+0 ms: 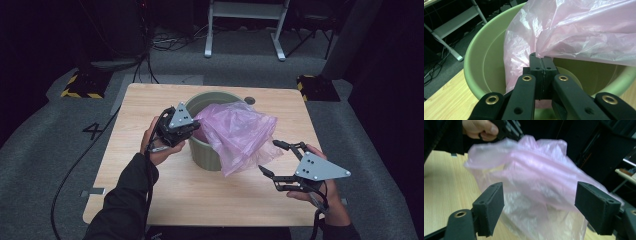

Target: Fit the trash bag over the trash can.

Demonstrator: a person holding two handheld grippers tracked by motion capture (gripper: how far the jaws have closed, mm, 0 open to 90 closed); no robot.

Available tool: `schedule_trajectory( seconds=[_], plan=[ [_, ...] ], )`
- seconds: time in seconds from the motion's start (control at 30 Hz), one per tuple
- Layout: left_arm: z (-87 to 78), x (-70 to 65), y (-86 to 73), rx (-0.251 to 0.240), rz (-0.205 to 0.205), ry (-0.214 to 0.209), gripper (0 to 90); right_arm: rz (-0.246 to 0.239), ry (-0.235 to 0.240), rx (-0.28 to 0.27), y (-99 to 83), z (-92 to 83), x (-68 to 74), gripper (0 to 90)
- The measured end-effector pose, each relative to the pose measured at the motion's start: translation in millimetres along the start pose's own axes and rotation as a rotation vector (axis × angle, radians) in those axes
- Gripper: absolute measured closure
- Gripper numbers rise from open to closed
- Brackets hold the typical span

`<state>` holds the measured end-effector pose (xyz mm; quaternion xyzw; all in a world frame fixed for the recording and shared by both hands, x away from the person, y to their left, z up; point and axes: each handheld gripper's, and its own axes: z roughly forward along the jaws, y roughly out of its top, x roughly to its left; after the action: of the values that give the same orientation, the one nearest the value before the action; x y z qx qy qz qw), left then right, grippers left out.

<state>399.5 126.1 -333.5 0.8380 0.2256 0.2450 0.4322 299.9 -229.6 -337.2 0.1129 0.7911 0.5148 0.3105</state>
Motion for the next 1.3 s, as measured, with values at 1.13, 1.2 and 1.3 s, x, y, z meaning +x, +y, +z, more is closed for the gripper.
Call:
schedule_trajectory(
  seconds=[1.13,1.2,1.3],
  plan=[
    [-26.8,-48.0,0.4,-0.159,-0.014,0.019,16.9,0.003,0.016,0.057,-16.7,48.7,-3.4,89.7],
    [-26.5,-61.0,3.9,-0.170,0.005,-0.027,15.5,0.007,0.016,0.058,-16.5,49.0,-3.5,89.8],
    [-25.5,-81.3,10.5,-0.196,0.042,-0.073,15.4,0.004,0.013,0.060,-15.4,49.8,-3.5,90.0]
  ],
)
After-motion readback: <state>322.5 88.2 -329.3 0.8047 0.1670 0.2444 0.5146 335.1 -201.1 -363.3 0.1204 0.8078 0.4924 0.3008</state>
